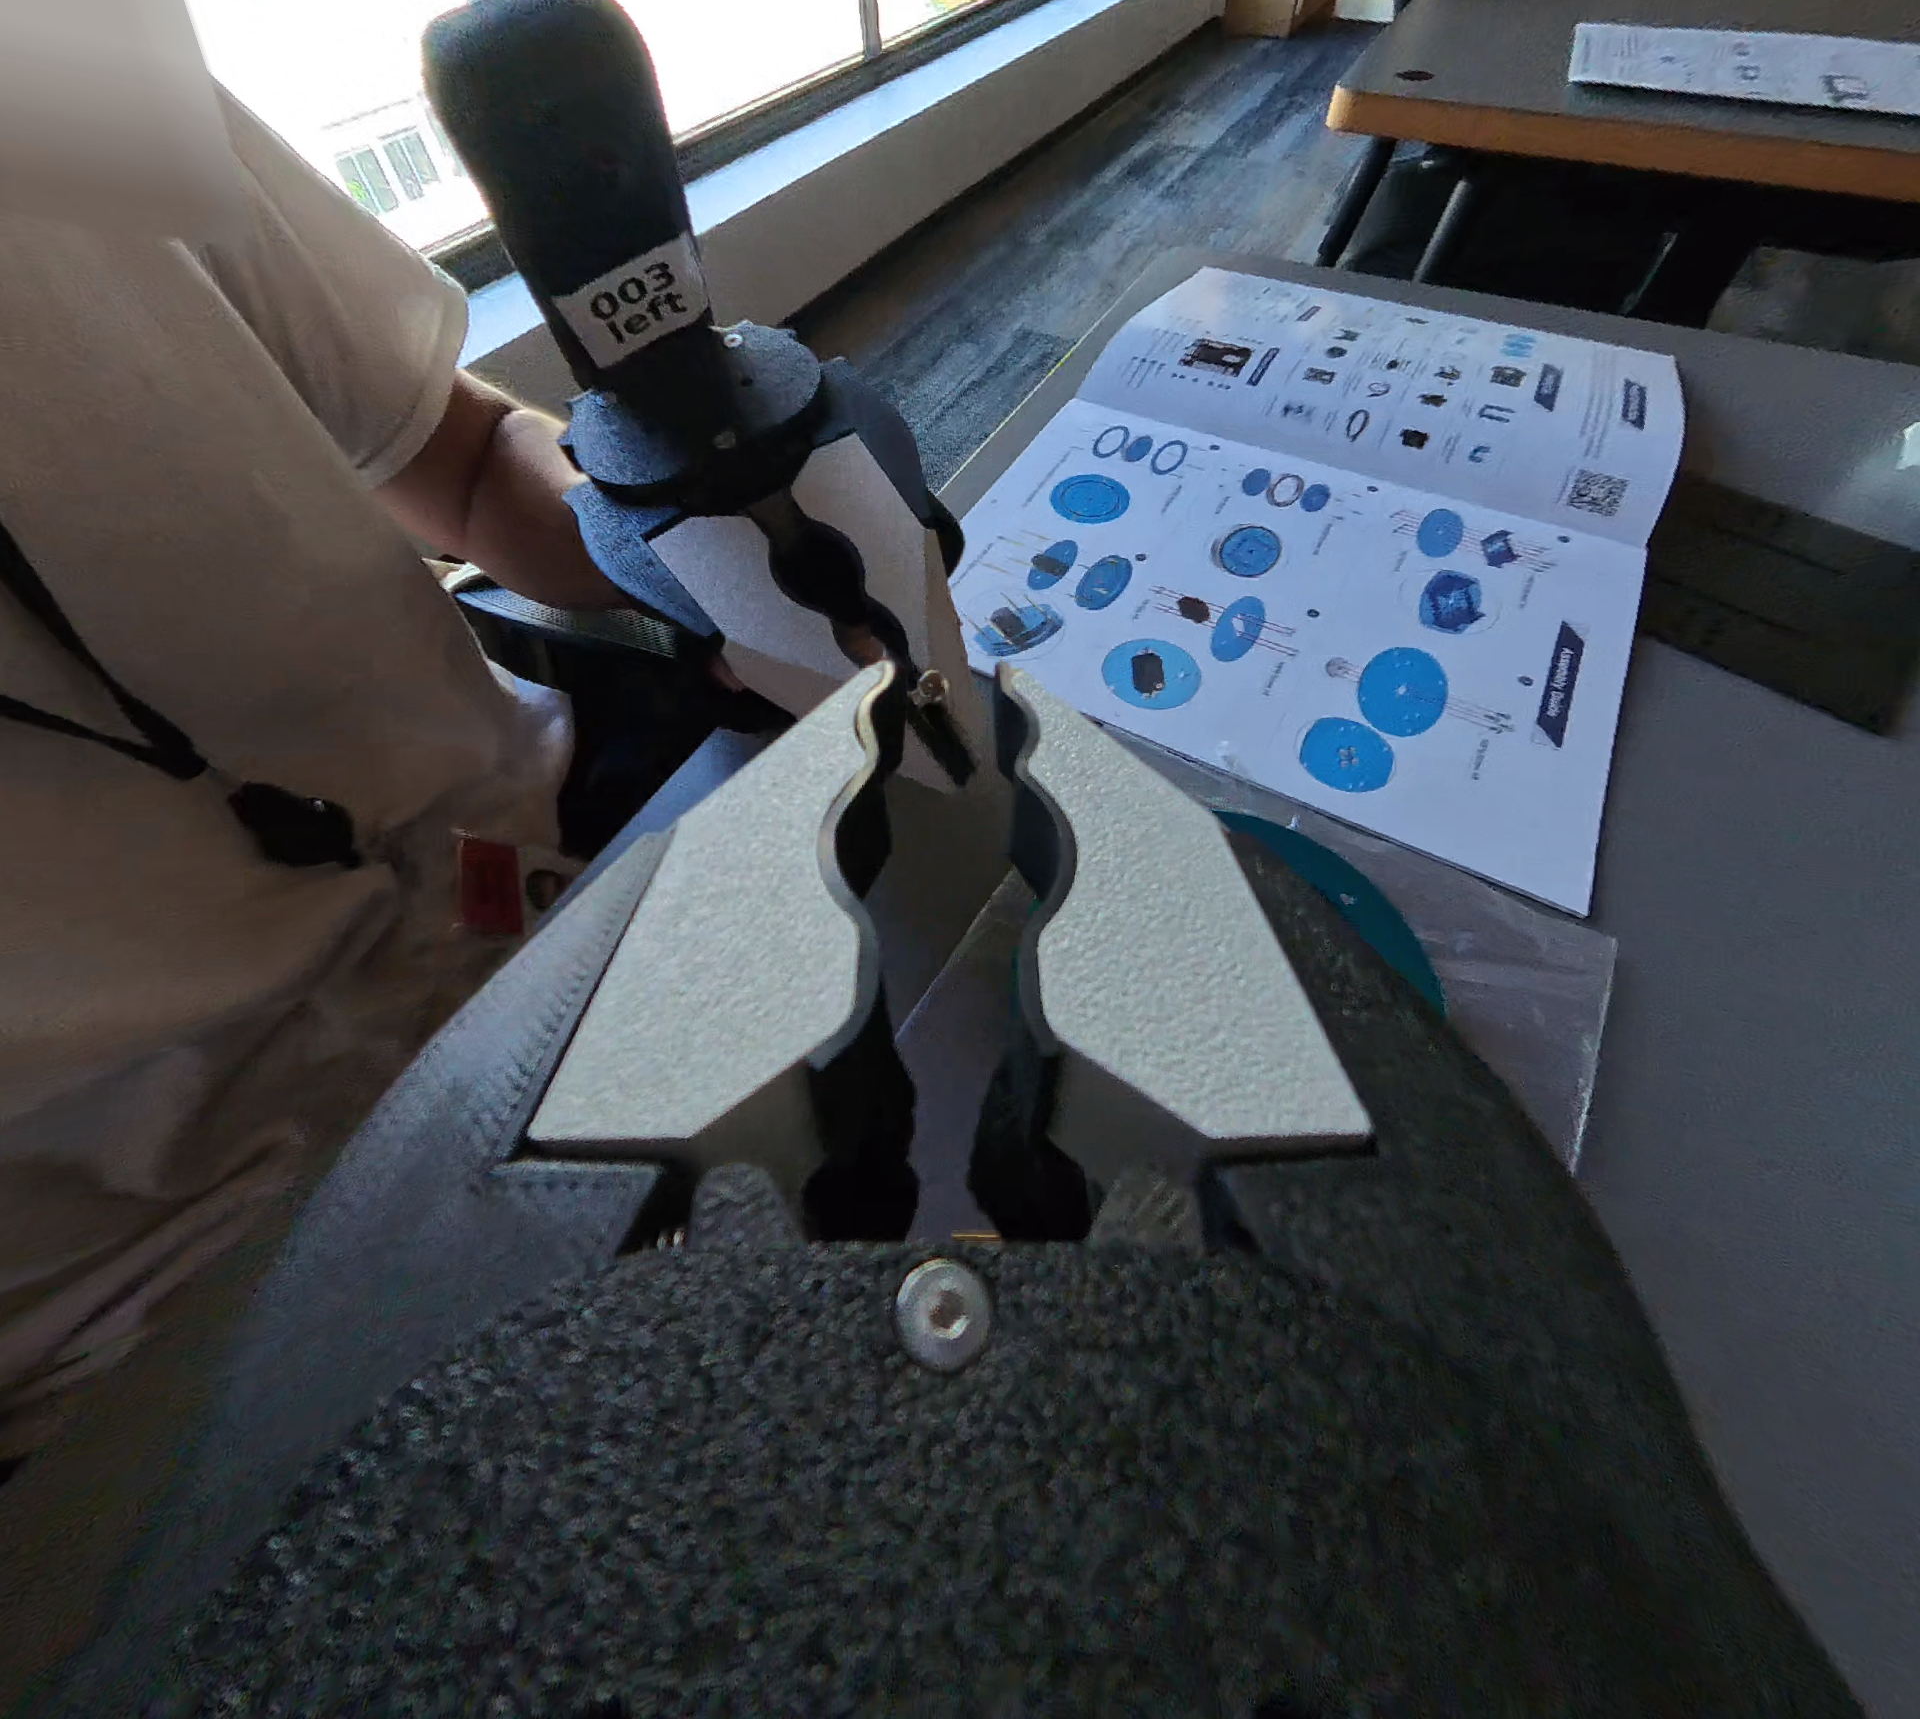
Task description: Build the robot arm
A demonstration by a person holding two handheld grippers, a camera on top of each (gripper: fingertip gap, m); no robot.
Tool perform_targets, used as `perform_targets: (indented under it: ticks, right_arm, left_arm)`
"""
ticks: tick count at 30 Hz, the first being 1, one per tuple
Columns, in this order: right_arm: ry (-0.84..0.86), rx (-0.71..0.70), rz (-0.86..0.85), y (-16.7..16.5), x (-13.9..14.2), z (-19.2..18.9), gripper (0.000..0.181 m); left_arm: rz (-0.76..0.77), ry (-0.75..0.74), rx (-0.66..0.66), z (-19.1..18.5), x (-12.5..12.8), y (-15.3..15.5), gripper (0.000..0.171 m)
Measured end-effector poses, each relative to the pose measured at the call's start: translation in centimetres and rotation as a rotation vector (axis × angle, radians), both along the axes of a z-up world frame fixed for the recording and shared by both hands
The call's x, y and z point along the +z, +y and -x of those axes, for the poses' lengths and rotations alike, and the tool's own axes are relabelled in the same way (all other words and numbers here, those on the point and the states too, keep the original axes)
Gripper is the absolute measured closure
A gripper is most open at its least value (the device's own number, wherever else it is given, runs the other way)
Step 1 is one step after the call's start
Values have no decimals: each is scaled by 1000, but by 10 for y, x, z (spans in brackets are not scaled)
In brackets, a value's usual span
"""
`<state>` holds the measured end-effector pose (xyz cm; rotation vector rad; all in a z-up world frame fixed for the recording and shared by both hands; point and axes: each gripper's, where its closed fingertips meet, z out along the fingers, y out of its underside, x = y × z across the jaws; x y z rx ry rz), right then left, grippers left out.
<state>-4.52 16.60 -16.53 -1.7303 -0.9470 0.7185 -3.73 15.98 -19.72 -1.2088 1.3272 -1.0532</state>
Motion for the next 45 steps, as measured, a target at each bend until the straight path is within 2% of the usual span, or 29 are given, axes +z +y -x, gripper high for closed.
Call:
perform_targets:
  ticks: [6, 8, 13, 14, 15, 16, 19, 23, 26, 29, 34, 38, 41, 45]
  right_arm:
    - [24, 16, 67, -1, -9, 5, 166]
    - [33, 2, 77, -1, -10, 5, 176]
    - [-7, -24, 141, 1, -16, -2, 178]
    - [-38, -56, 144, 5, -19, -8, 179]
    - [-79, -107, 135, 12, -21, -20, 179]
    - [-128, -164, 134, 20, -22, -36, 180]
    - [-293, -315, 193, 39, -36, -86, 181]
    - [-370, -339, 246, 47, -52, -103, 181]
    - [-321, -311, 305, 29, -59, -103, 181]
    - [-331, -350, 311, 0, -74, -121, 181]
    - [-306, -354, 415, -47, -104, -132, 161]
    - [-377, -433, 384, -32, -120, -138, 162]
    - [-503, -485, 506, -28, -135, -154, 167]
    - [-485, -476, 533, -24, -135, -150, 173]
  left_arm:
    - [26, -11, -7, -4, -1, -3, 170]
    - [24, -7, -5, -6, -2, -3, 170]
    - [42, 12, -11, -8, -5, -1, 170]
    - [54, 25, -8, -7, -6, 1, 167]
    - [69, 42, -9, -6, -8, 3, 150]
    - [85, 55, -10, -4, -10, 5, 144]
    - [116, 86, 15, 5, -15, 14, 149]
    - [81, 175, 43, 7, -28, 27, 151]
    - [36, 231, 24, 11, -33, 26, 150]
    - [-6, 285, -53, 15, -39, 11, 150]
    - [-124, 325, -83, 8, -47, -1, 150]
    - [-65, 296, -130, -7, -43, -18, 151]
    - [-21, 273, -139, -14, -38, -25, 150]
    - [43, 260, -123, -13, -37, -26, 150]
